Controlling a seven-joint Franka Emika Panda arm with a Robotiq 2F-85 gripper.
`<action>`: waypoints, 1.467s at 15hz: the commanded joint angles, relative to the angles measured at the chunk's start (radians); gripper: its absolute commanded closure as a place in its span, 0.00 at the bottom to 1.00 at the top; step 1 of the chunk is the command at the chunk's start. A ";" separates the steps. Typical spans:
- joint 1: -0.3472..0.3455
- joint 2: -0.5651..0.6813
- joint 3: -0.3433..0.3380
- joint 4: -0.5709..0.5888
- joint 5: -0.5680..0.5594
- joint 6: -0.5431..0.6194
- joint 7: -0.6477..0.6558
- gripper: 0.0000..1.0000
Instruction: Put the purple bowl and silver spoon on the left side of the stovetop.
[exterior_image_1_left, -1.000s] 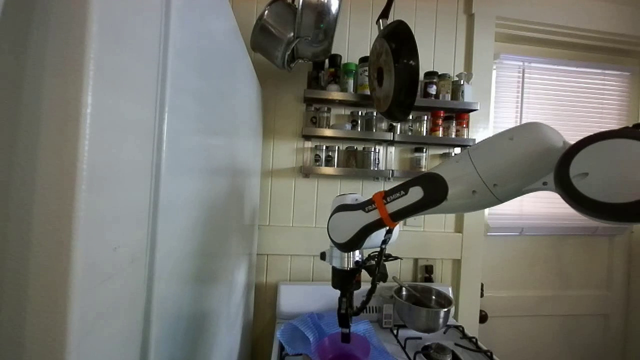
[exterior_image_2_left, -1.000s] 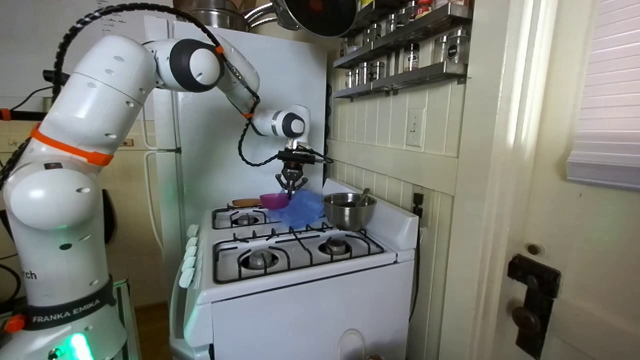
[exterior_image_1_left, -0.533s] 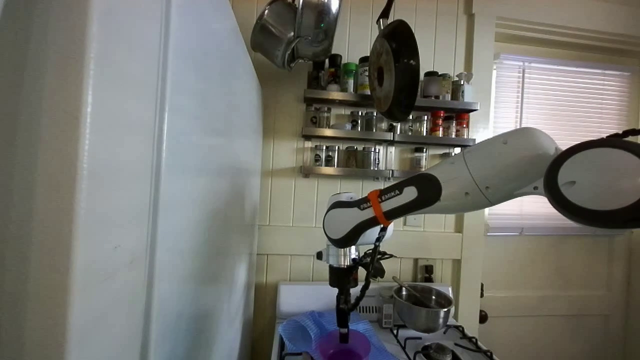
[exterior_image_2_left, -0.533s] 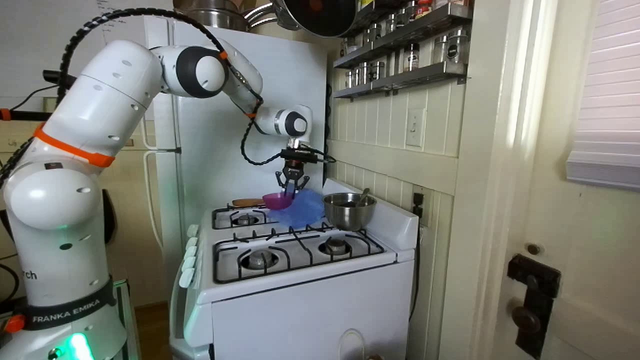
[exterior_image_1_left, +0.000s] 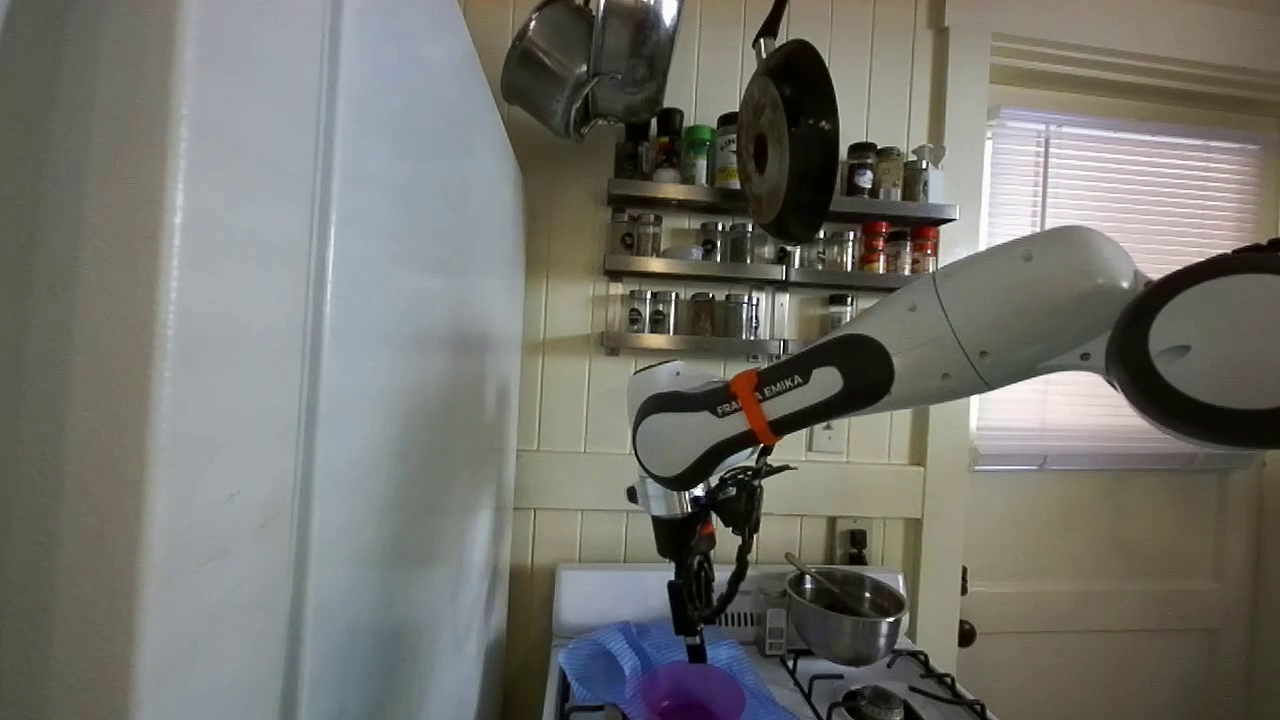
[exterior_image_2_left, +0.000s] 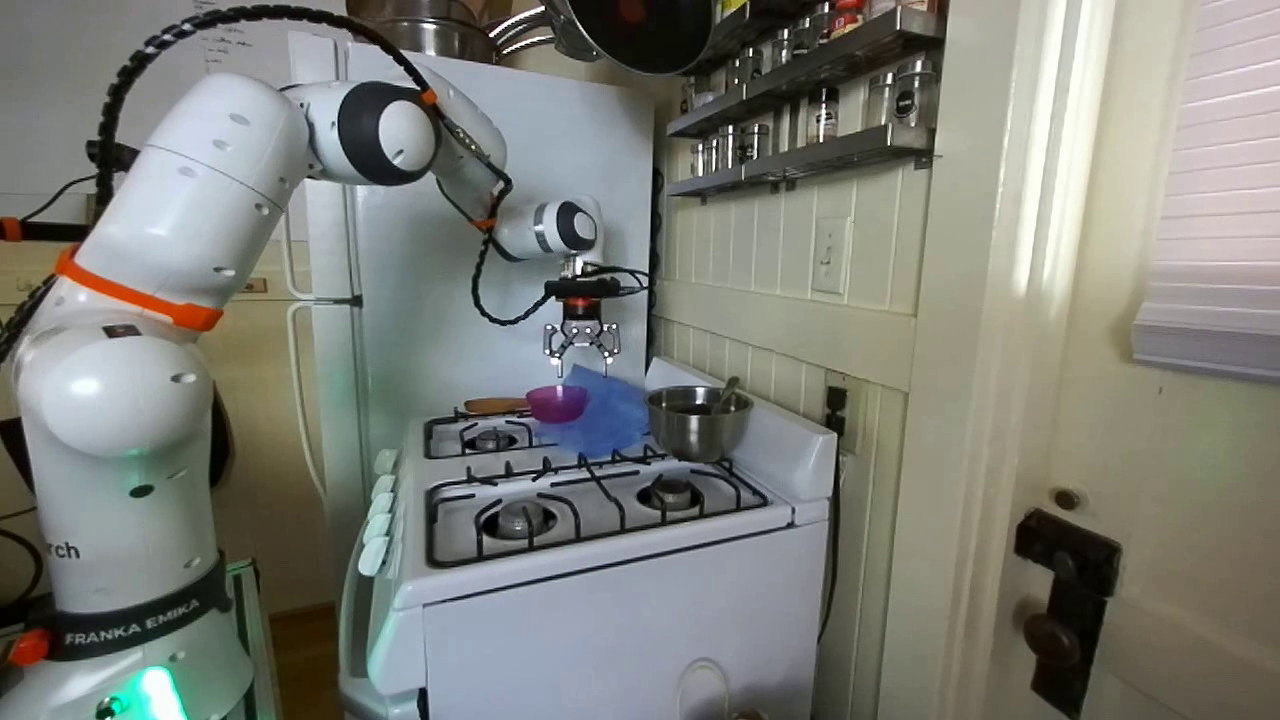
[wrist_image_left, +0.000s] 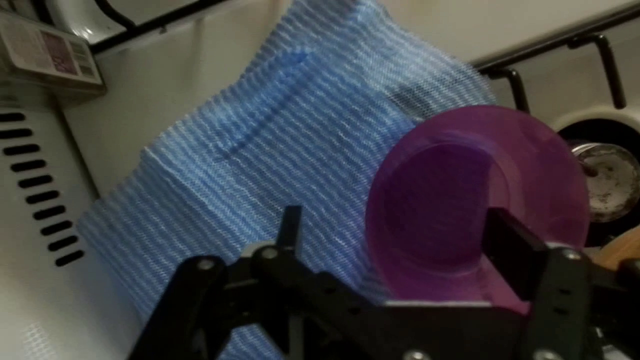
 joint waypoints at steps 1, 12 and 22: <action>0.049 -0.045 -0.010 -0.008 -0.074 -0.055 0.090 0.00; 0.039 -0.145 -0.061 -0.057 -0.139 -0.100 0.448 0.00; 0.034 -0.117 -0.061 -0.020 -0.158 -0.098 0.420 0.00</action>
